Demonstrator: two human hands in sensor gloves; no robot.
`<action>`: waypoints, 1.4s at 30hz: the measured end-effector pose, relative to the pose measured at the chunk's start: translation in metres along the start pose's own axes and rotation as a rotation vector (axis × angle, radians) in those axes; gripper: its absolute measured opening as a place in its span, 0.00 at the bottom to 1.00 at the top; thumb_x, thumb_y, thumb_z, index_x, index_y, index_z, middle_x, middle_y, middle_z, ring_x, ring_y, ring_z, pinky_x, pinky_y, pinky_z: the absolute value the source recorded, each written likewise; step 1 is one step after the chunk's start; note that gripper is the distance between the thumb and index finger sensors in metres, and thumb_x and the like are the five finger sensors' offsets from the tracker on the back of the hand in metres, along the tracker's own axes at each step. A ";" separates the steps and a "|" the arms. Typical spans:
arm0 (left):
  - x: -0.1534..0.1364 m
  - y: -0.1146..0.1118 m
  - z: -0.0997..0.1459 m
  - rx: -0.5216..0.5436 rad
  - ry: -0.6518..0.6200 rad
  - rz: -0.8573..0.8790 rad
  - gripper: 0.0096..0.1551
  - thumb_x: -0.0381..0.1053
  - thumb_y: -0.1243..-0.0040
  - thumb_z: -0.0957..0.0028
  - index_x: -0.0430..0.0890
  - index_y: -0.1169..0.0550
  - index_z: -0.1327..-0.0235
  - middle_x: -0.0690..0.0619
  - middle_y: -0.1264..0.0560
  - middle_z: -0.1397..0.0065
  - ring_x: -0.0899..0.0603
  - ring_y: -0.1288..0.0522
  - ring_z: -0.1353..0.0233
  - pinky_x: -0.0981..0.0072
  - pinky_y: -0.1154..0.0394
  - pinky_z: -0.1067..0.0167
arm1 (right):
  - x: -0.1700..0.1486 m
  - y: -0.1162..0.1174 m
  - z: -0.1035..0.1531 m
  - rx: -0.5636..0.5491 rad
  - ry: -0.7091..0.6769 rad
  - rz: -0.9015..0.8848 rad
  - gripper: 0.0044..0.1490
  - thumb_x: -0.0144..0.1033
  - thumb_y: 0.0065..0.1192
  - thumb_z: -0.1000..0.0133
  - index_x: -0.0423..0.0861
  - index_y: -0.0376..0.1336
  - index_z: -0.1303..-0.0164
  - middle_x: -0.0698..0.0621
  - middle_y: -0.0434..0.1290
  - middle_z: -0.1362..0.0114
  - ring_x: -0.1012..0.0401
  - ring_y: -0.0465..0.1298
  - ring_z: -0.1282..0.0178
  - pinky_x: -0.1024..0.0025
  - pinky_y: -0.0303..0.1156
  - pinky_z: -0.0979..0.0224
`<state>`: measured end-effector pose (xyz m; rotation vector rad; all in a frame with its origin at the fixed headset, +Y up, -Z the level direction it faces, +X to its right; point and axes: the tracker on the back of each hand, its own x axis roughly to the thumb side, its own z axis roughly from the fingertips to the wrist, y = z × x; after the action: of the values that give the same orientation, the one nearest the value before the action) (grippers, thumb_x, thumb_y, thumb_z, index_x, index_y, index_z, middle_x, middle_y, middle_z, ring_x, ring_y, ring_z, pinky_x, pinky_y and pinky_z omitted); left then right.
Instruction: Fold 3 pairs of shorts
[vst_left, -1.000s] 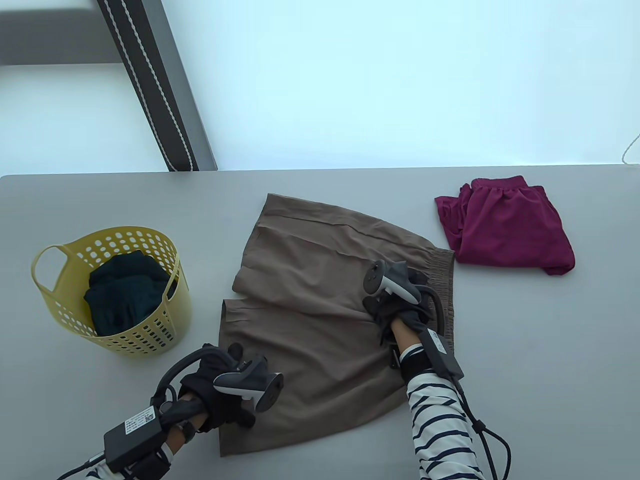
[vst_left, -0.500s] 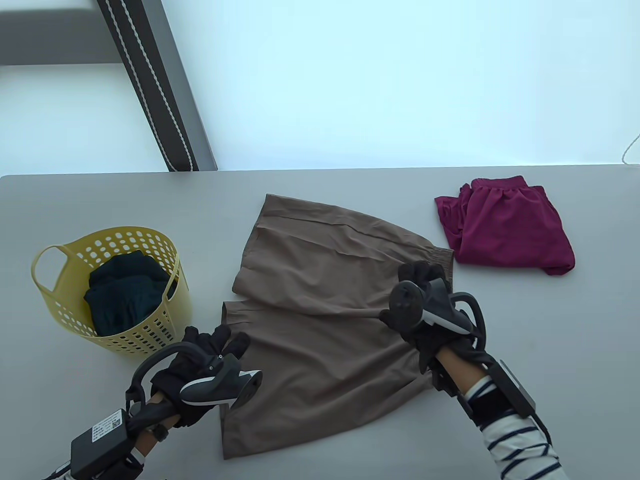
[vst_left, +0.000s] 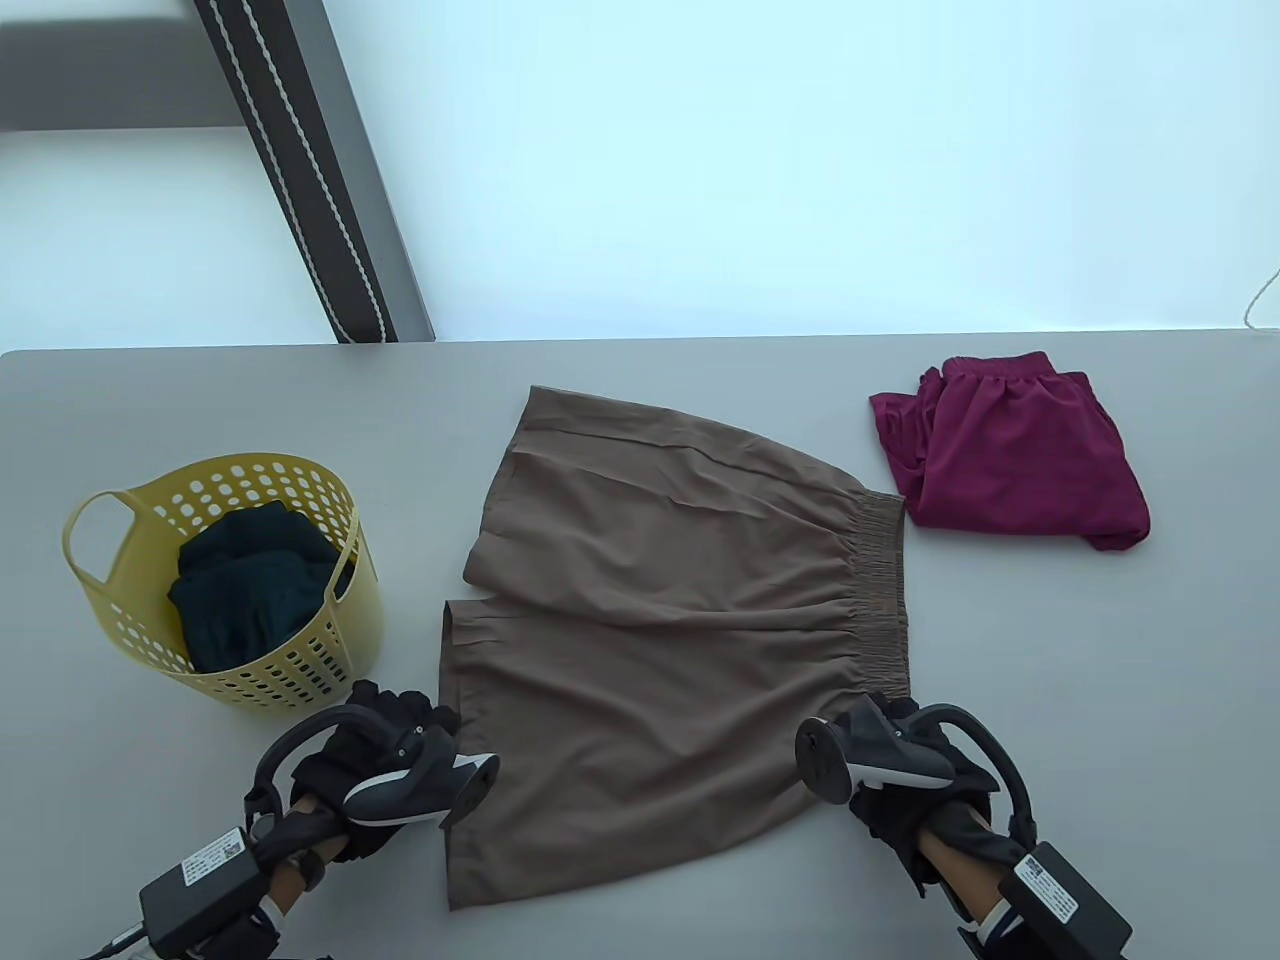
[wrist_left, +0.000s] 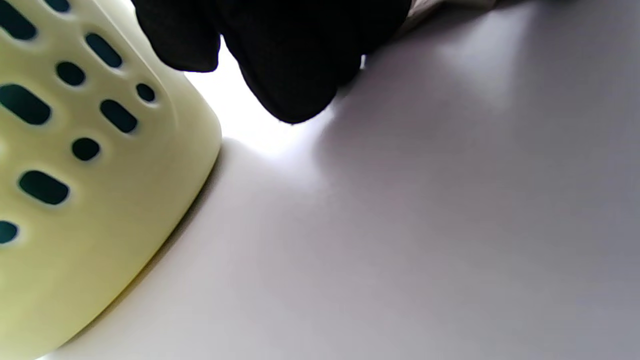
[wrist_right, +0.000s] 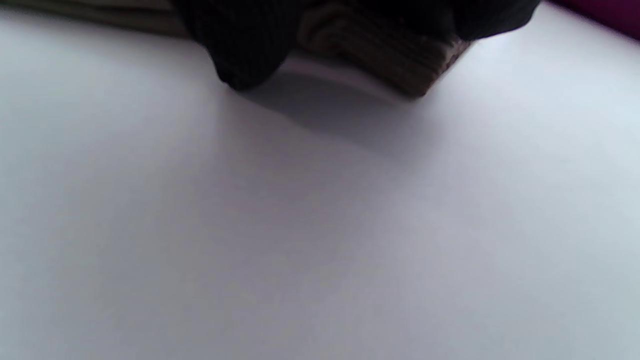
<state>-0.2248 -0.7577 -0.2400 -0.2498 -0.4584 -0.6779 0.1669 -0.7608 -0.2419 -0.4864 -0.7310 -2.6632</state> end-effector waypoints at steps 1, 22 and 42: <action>-0.001 -0.001 0.000 0.003 0.000 0.015 0.46 0.71 0.59 0.62 0.52 0.37 0.30 0.54 0.28 0.28 0.52 0.19 0.37 0.45 0.27 0.28 | -0.004 -0.001 0.001 0.006 -0.003 -0.007 0.48 0.36 0.57 0.48 0.37 0.39 0.25 0.33 0.41 0.24 0.37 0.52 0.25 0.47 0.59 0.29; 0.011 0.008 -0.005 0.133 0.003 0.006 0.21 0.59 0.49 0.53 0.58 0.27 0.47 0.62 0.20 0.43 0.54 0.15 0.46 0.45 0.26 0.29 | -0.037 -0.001 -0.002 -0.270 0.227 0.000 0.31 0.36 0.58 0.52 0.48 0.58 0.36 0.47 0.74 0.39 0.54 0.82 0.45 0.56 0.75 0.38; -0.056 0.125 0.046 0.276 0.111 0.015 0.20 0.61 0.50 0.49 0.57 0.25 0.48 0.58 0.20 0.42 0.51 0.17 0.45 0.41 0.29 0.28 | -0.113 -0.070 0.041 -0.211 0.236 -0.402 0.30 0.42 0.54 0.48 0.42 0.64 0.38 0.37 0.68 0.35 0.42 0.75 0.40 0.45 0.69 0.38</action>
<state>-0.1966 -0.6160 -0.2360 0.0451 -0.4374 -0.6027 0.2480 -0.6560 -0.2845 -0.0717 -0.5236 -3.1202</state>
